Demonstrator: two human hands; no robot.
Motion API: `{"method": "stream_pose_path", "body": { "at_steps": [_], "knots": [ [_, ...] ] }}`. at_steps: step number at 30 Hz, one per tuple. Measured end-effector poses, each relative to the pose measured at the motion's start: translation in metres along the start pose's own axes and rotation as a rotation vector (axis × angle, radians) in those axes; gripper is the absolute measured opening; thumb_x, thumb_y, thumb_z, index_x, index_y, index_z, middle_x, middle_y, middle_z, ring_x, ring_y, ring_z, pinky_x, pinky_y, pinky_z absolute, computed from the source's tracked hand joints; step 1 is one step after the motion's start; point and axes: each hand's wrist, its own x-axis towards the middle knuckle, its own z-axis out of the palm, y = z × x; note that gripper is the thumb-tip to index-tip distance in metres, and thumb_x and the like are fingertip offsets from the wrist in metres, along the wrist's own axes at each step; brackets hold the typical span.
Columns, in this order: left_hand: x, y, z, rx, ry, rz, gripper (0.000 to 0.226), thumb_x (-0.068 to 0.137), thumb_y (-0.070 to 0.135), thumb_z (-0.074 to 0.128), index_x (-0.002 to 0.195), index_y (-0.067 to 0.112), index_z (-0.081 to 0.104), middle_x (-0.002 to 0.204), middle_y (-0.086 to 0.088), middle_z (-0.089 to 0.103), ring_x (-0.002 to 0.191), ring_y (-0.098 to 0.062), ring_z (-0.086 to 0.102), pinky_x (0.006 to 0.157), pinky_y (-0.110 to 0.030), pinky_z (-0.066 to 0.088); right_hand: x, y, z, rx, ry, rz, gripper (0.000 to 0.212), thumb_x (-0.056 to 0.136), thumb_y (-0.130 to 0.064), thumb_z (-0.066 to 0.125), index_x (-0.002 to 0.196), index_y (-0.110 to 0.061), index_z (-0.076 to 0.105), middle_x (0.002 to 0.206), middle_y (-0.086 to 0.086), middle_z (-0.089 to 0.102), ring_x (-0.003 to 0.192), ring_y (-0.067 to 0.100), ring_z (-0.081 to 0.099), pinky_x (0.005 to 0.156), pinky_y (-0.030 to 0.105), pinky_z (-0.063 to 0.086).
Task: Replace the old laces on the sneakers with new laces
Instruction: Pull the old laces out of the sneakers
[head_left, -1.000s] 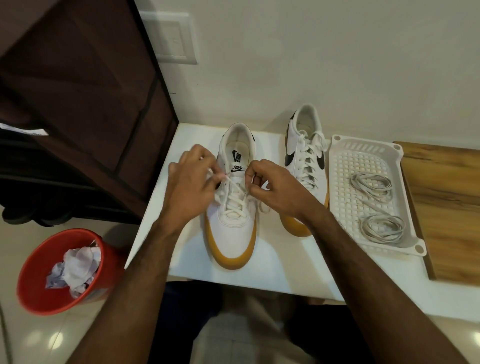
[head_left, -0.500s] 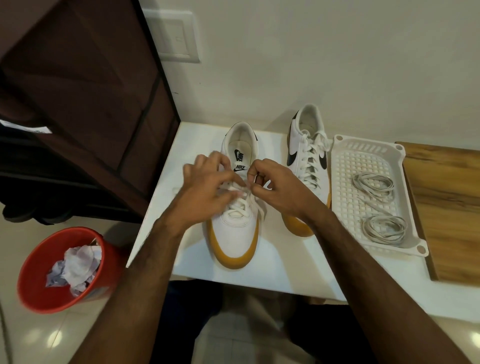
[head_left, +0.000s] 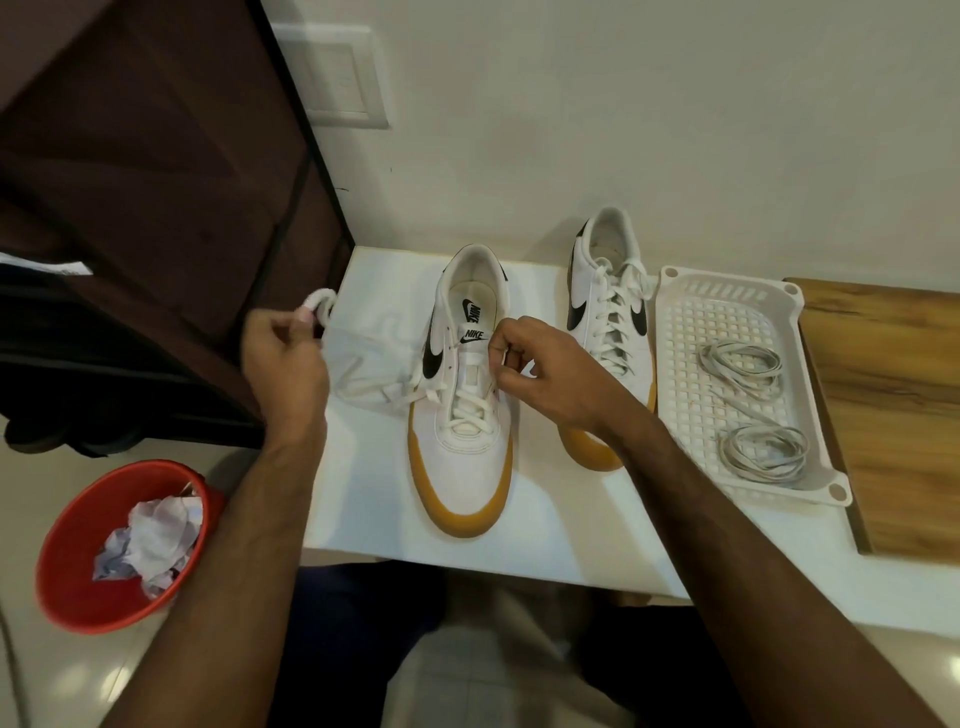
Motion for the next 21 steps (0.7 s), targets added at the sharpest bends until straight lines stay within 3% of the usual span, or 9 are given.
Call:
{"method": "stream_pose_path", "body": {
  "at_steps": [3, 7, 9, 11, 14, 17, 21],
  "knots": [
    [0.005, -0.002, -0.006, 0.155, 0.004, -0.014, 0.009, 0.097, 0.027, 0.061, 0.097, 0.018, 0.058, 0.105, 0.001, 0.062, 0.097, -0.017, 0.061, 0.097, -0.046, 0.051, 0.001, 0.000, 0.001, -0.025, 0.008, 0.002, 0.009, 0.089, -0.013, 0.062, 0.093, -0.021, 0.061, 0.092, 0.000, 0.060, 0.079, 0.014, 0.058, 0.070, 0.027, 0.050],
    [-0.012, 0.007, 0.010, 0.577, -0.173, 0.169, 0.052, 0.090, 0.029, 0.072, 0.136, 0.021, 0.049, 0.145, -0.007, 0.041, 0.133, -0.028, 0.040, 0.107, -0.051, 0.032, 0.002, -0.004, 0.004, -0.097, 0.034, -0.009, 0.007, 0.091, -0.015, 0.062, 0.096, -0.020, 0.065, 0.081, -0.007, 0.053, 0.072, 0.008, 0.050, 0.064, 0.021, 0.040],
    [-0.023, 0.018, 0.021, 0.584, -0.249, 0.373, 0.045, 0.092, 0.033, 0.069, 0.133, 0.023, 0.050, 0.135, -0.003, 0.046, 0.124, -0.025, 0.045, 0.103, -0.047, 0.033, 0.002, -0.007, 0.008, -0.167, 0.053, -0.009, 0.009, 0.093, -0.022, 0.061, 0.098, -0.021, 0.069, 0.084, -0.010, 0.052, 0.073, 0.007, 0.052, 0.069, 0.023, 0.042],
    [-0.035, 0.022, 0.032, 0.568, -0.413, 0.442, 0.035, 0.095, 0.044, 0.063, 0.123, 0.024, 0.054, 0.116, 0.005, 0.053, 0.103, -0.017, 0.056, 0.099, -0.043, 0.033, 0.001, -0.012, 0.013, -0.256, 0.085, -0.017, 0.015, 0.093, -0.027, 0.058, 0.098, -0.022, 0.072, 0.086, -0.006, 0.052, 0.077, 0.012, 0.053, 0.074, 0.036, 0.048],
    [-0.047, 0.019, 0.045, 0.611, -0.590, 0.327, 0.048, 0.092, 0.055, 0.063, 0.125, 0.023, 0.049, 0.116, 0.004, 0.055, 0.096, -0.015, 0.059, 0.094, -0.042, 0.041, 0.000, -0.021, 0.020, -0.360, 0.124, -0.021, 0.016, 0.093, -0.033, 0.063, 0.096, -0.022, 0.074, 0.086, -0.004, 0.046, 0.085, 0.017, 0.051, 0.079, 0.043, 0.045],
    [-0.042, 0.017, 0.046, 0.578, -0.573, 0.278, 0.050, 0.088, 0.049, 0.071, 0.125, 0.021, 0.053, 0.114, 0.002, 0.061, 0.091, -0.013, 0.060, 0.075, -0.030, 0.044, 0.000, -0.026, 0.026, -0.370, 0.123, 0.041, 0.020, 0.088, -0.044, 0.071, 0.099, -0.028, 0.076, 0.091, -0.005, 0.045, 0.095, 0.017, 0.051, 0.084, 0.039, 0.040],
    [-0.033, 0.020, 0.037, 0.510, -0.548, 0.251, 0.031, 0.093, 0.034, 0.069, 0.119, 0.018, 0.068, 0.105, 0.003, 0.072, 0.083, -0.011, 0.063, 0.078, -0.025, 0.046, 0.000, -0.034, 0.040, -0.372, 0.124, 0.100, 0.024, 0.088, -0.046, 0.072, 0.108, -0.033, 0.077, 0.093, -0.006, 0.041, 0.098, 0.017, 0.051, 0.084, 0.038, 0.041]
  ]
}}
